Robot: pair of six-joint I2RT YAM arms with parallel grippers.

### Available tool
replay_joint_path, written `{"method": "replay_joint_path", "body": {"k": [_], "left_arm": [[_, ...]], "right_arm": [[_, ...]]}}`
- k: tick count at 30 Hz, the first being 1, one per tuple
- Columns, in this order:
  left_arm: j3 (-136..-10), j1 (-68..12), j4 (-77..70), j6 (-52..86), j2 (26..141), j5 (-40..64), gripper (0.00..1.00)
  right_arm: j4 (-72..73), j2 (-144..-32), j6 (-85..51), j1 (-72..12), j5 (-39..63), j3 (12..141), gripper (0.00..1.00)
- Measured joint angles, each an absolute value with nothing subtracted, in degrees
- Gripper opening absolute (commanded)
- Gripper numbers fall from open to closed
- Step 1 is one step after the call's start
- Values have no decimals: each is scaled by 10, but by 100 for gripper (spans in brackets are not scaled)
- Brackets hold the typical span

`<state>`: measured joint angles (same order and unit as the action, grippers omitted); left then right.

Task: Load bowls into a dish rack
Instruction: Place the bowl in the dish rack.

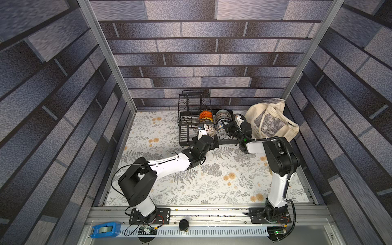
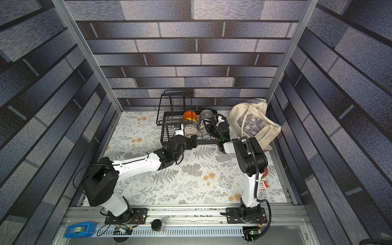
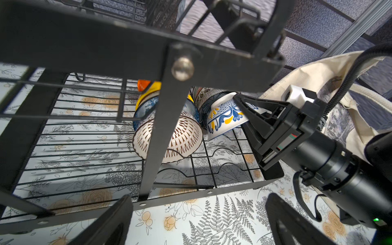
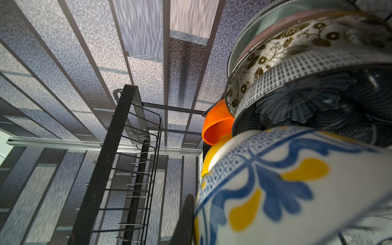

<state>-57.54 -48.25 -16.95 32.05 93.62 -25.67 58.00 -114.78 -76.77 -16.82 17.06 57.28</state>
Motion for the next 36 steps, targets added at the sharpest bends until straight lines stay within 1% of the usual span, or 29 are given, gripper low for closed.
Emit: {"method": "replay_joint_path", "body": {"k": [6,23,33,36], "left_arm": [[-575,-479,-166,325,945,-253,100],[-575,-475,-164,335,945,-242,100],[-575,-475,-164,336,945,-242,100],[-575,-475,-162,337,945,-242,100]], "right_arm": [[604,-1181,-789,-166,173,585,0],[623,-1211,-849,-166,160,608,0],[596,-1210,-862,-163,148,608,0],[579,-1206,-866,-159,151,608,2]]}}
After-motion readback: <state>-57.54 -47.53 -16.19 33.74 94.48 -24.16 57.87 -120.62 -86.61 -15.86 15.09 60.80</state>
